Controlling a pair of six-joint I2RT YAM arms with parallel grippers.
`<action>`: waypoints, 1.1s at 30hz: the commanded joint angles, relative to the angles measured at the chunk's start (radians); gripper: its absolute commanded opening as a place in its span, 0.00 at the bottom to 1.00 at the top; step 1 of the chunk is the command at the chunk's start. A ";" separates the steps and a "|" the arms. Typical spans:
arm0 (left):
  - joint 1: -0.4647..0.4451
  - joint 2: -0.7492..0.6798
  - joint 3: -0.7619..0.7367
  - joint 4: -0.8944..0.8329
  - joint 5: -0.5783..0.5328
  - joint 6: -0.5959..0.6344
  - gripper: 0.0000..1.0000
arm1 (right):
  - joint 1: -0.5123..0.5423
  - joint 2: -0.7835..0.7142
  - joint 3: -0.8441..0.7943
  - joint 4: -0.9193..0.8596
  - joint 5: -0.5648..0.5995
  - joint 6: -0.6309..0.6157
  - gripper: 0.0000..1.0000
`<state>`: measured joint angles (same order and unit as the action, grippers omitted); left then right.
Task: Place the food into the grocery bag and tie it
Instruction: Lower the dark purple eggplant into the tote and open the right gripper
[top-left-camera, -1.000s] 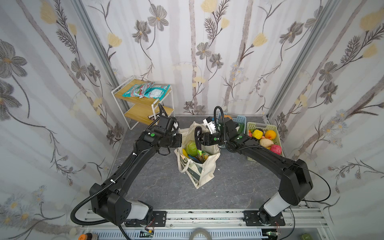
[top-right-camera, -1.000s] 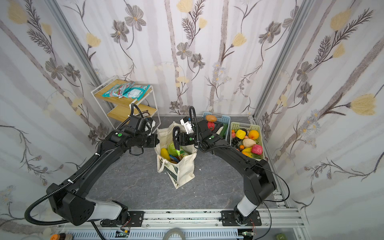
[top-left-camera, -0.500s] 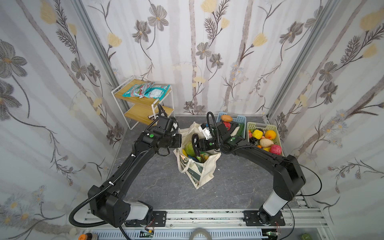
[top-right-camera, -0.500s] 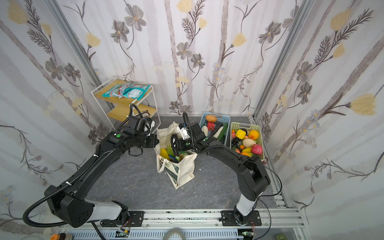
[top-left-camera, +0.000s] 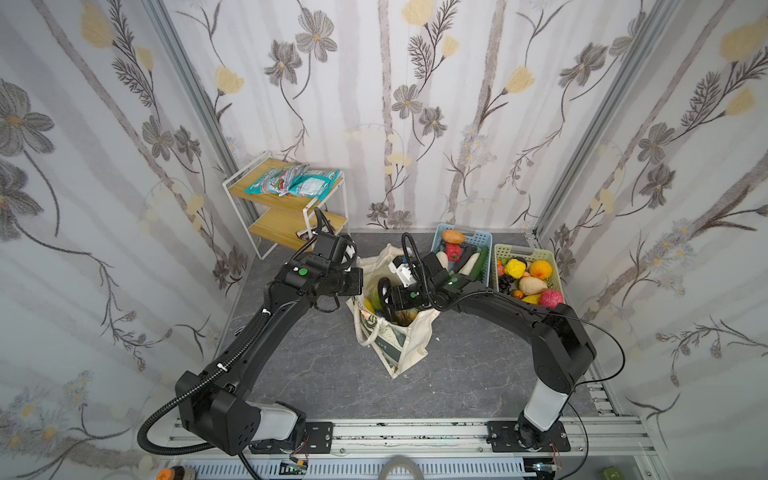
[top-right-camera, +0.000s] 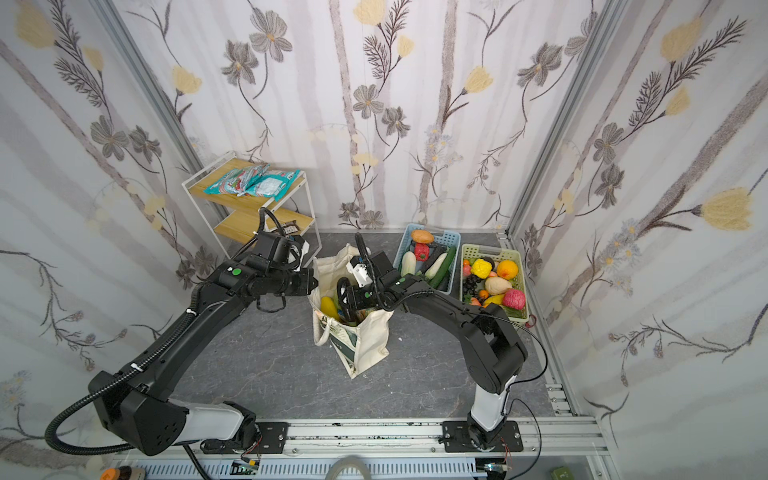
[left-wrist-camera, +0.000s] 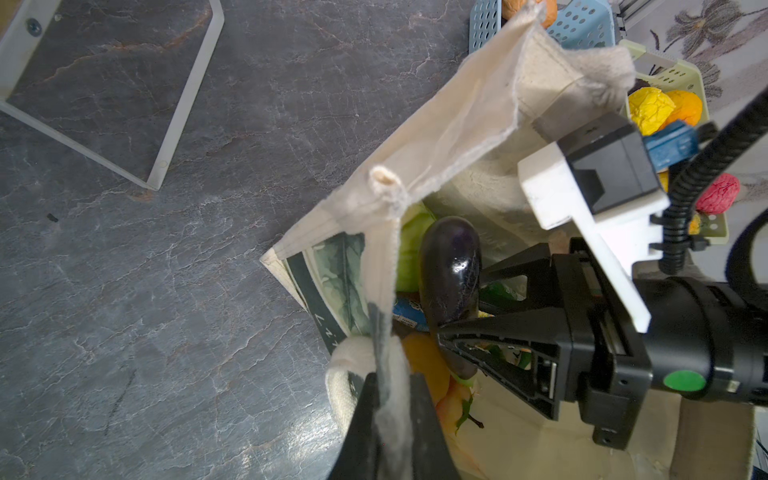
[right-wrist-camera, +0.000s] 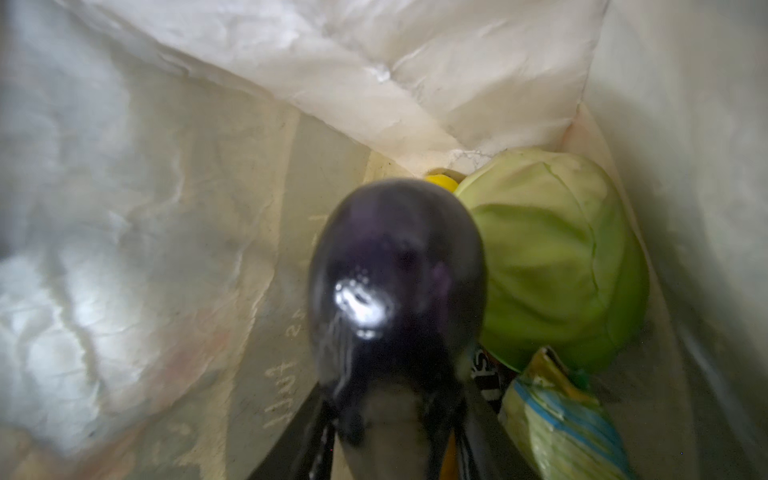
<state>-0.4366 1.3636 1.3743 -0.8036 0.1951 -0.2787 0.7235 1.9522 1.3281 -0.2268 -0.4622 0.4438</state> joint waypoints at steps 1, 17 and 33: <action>0.001 -0.012 0.001 0.037 0.012 0.001 0.00 | 0.008 0.024 0.012 0.001 0.018 -0.002 0.44; 0.001 -0.012 -0.004 0.036 0.009 0.001 0.00 | 0.024 0.126 0.013 0.048 0.031 0.033 0.51; 0.000 -0.022 -0.024 0.046 0.000 0.006 0.00 | 0.022 0.070 0.004 0.046 0.018 0.025 0.70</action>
<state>-0.4366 1.3518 1.3548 -0.7925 0.1944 -0.2806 0.7486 2.0464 1.3361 -0.1822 -0.4740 0.4702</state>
